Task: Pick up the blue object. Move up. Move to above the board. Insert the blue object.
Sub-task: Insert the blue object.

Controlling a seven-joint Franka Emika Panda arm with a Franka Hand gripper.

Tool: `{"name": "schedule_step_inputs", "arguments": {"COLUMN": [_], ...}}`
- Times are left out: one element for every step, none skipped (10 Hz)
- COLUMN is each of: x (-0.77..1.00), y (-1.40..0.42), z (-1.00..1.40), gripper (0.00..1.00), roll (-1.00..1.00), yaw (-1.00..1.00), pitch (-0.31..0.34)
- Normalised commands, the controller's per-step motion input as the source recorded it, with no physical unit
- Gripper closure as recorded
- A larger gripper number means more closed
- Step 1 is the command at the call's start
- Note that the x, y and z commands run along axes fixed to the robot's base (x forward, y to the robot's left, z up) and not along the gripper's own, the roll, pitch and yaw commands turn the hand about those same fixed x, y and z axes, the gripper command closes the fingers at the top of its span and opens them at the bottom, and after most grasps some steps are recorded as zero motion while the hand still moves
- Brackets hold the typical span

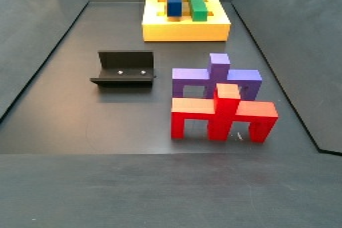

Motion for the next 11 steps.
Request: {"name": "schedule_step_inputs", "arguments": {"x": [0.06, 0.00, 0.00, 0.06, 0.17, 0.23, 0.26, 0.12, 0.05, 0.16, 0.26], "y": [-0.13, -0.03, 0.00, -0.15, -0.13, -0.15, -0.12, -0.03, 0.00, 0.01, 0.14], "z": [-0.36, -0.27, -0.26, -0.28, -0.37, -0.35, -0.34, -0.35, -0.32, -0.32, -0.28], "gripper": [1.00, 1.00, 1.00, 1.00, 1.00, 1.00, 1.00, 1.00, 1.00, 1.00, 1.00], "roll": [0.16, 0.11, 0.04, 0.04, 0.08, 0.05, 0.05, 0.06, 0.06, 0.15, 0.16], "yaw": [0.00, 0.00, -0.04, 0.02, 0.07, 0.00, -0.08, -0.06, 0.00, 0.00, -0.03], "pitch": [0.000, 0.000, 0.000, 0.000, 0.000, 0.013, 0.046, 0.021, 0.016, 0.060, 0.113]}}
